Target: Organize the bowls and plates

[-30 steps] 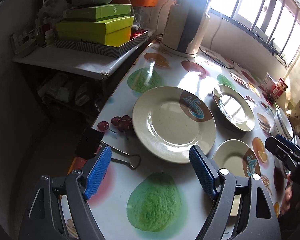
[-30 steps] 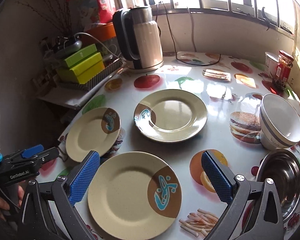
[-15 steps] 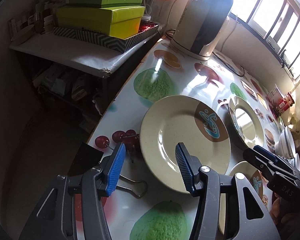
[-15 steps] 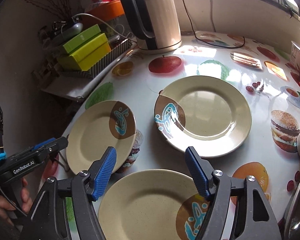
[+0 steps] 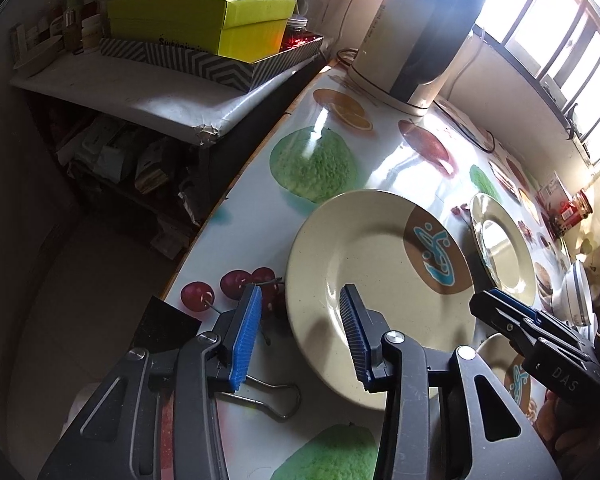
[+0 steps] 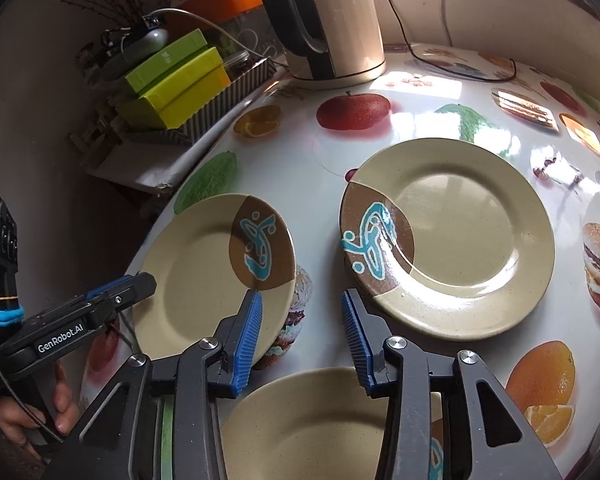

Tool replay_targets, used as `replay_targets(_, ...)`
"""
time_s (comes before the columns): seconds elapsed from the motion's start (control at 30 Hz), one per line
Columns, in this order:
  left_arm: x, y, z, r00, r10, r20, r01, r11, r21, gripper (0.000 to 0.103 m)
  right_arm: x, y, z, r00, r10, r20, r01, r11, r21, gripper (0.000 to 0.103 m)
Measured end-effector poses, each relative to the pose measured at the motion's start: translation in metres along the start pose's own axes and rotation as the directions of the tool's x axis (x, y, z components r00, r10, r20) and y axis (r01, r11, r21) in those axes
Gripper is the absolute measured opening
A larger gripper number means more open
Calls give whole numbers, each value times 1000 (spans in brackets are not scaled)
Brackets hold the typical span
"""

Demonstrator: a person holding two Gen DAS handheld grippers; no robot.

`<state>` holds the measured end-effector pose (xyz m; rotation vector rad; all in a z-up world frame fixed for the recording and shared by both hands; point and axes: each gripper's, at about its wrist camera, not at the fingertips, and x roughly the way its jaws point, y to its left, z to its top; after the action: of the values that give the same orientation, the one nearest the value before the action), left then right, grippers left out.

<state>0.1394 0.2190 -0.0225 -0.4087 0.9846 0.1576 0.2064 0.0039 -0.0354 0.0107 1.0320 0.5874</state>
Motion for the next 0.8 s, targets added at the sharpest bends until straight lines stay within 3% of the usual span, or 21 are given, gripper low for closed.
replay_targets(0.3,4,4,2,1000,-3,-6,3,1000,-2,42,12,0,4,1000,22,-16,-22,1000,18,31)
replay_targets(0.8,8,1,3,999,-33,-9,33,999,-5,25,16,0,7,998,63,-13,-62,998,31,18)
